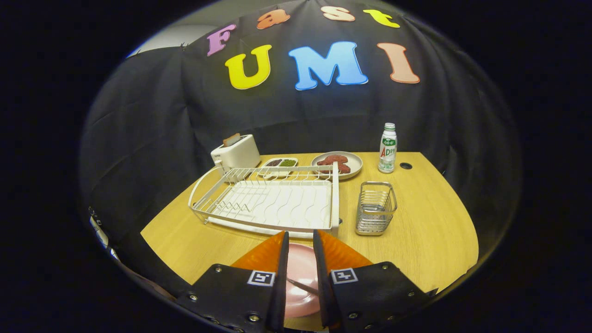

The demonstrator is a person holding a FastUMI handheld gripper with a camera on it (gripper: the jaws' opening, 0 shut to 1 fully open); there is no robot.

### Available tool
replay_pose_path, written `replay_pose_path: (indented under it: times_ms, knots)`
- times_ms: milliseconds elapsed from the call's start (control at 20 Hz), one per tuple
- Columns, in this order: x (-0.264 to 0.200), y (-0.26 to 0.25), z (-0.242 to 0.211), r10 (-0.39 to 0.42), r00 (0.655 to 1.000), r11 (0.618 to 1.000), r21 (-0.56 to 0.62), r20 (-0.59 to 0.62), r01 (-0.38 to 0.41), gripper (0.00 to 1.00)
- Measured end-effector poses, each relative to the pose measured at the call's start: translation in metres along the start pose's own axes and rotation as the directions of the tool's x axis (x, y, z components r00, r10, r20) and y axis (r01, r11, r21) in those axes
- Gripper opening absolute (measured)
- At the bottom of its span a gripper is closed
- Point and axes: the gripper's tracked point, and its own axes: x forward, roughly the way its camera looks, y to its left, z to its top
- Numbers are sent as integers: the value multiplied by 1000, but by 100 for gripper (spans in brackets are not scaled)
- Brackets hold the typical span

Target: Take the plate from the dish rack, then take the spoon from the basket and place it into the plate.

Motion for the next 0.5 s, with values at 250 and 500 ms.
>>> replay_pose_path:
  times_ms: [250,500]
  knots:
    - [-24,-53,40,-93,987,996,9,129,93,30]
    - [-43,-124,75,-213,946,975,-14,246,223,30]
